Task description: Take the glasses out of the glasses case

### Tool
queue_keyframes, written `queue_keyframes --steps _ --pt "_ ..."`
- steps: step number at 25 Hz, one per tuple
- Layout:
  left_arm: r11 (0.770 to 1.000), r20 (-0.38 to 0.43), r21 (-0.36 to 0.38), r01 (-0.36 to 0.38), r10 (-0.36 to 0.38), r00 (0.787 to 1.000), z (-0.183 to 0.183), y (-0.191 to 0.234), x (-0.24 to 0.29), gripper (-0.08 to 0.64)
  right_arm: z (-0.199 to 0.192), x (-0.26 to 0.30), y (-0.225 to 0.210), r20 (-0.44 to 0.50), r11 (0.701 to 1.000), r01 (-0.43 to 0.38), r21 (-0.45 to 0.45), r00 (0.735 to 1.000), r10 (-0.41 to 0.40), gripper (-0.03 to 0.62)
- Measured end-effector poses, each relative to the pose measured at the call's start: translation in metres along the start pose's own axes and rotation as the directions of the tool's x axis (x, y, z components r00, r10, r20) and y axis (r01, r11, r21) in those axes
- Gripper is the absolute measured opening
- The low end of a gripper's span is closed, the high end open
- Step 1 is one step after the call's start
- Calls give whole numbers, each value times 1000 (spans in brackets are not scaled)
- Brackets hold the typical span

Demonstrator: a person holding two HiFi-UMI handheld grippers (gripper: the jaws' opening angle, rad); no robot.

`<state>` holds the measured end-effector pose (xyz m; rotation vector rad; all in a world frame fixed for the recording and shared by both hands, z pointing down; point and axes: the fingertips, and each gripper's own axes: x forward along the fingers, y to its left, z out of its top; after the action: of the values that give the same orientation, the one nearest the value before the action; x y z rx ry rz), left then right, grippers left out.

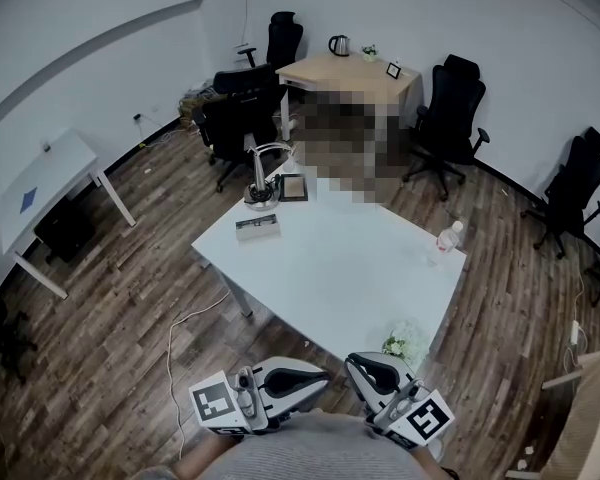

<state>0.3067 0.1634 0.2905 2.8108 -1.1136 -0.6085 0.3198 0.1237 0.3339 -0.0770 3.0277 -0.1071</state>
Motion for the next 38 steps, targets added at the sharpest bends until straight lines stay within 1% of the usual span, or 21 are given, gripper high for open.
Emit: queue_keyframes --steps 5,9,13,16,20,26,31,35,38 --pt "1000 -13 -13 -10 10 1000 -2 5 0 14 -3 4 -2 -7 1000 3 24 1000 -3 15" --pt "999 -39 -35 -32 31 999 -12 11 -11 14 -5 11 -5 3 999 12 35 1000 -12 15" --pt "998 -42 -45 -46 44 998 -9 27 -20 14 -7 26 -9 -4 999 15 37 1000 -15 15" --pt "998 -35 -48 -33 32 999 -5 46 -28 14 -9 39 -18 -3 998 45 37 999 -45 15" --pt "999 -27 -42 -7 5 1000 8 91 -43 14 -10 72 -39 18 995 96 27 995 -97 17" --pt "997 -51 -60 56 -59 997 34 172 -75 14 -15 157 -70 25 989 150 18 988 -151 18" --pt "993 -77 -50 109 -113 991 61 228 -95 14 -9 220 -105 39 971 237 -20 971 -236 18" --pt "990 -95 -66 128 -134 986 73 273 -119 14 -16 263 -115 5 965 261 -26 965 -261 18" --pt "986 -100 -65 153 -159 982 83 301 -132 14 -17 291 -117 12 960 279 -25 960 -279 18"
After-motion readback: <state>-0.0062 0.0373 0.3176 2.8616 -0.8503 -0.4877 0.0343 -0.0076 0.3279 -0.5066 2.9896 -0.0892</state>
